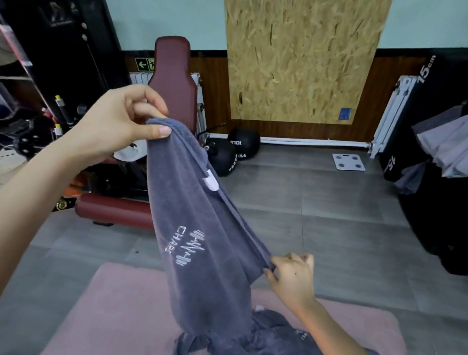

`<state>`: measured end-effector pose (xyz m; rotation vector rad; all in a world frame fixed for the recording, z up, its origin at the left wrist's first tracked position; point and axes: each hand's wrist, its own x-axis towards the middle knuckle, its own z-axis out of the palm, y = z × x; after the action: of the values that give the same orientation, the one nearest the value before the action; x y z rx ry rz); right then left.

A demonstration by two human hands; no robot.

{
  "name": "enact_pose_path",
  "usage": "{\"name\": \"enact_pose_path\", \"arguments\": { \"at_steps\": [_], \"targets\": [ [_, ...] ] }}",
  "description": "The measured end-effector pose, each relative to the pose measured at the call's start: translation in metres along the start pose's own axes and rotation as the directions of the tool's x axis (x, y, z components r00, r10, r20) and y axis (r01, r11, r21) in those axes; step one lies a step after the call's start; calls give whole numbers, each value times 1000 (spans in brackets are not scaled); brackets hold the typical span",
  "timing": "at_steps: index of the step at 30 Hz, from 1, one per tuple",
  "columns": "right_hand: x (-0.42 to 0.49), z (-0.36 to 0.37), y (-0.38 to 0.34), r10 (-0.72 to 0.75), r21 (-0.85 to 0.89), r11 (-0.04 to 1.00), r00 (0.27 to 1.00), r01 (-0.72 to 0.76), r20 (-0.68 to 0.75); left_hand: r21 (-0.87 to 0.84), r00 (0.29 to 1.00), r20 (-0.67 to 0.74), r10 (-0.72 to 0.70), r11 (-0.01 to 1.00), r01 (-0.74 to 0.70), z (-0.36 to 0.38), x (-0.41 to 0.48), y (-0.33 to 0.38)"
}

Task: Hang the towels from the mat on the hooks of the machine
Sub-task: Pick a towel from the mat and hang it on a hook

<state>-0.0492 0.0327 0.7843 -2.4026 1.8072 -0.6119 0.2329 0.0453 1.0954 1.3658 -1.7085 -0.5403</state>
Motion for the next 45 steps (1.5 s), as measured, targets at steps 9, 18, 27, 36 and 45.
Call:
{"name": "enact_pose_path", "arguments": {
  "at_steps": [9,18,27,36,45],
  "targets": [
    [19,-32,46,243,668,691,959,-276,145,-65,983,-34,-181,982,179,-20,-26,-57],
    [4,-81,72,-37,-73,995,924,70,380,217,948,42,-317,929,301,-13,-43,-139],
    [-1,-102,75,126,-452,891,941,31,313,418,976,115,-183,901,120,30,-55,-185],
    [-10,-134,76,112,-509,859,989,-50,93,405,981,12,-193,898,172,54,-46,-197],
    [-11,-160,86,366,-326,887,928,-326,68,375,993,-10,-120,920,115,74,-18,-177]
  ]
}}
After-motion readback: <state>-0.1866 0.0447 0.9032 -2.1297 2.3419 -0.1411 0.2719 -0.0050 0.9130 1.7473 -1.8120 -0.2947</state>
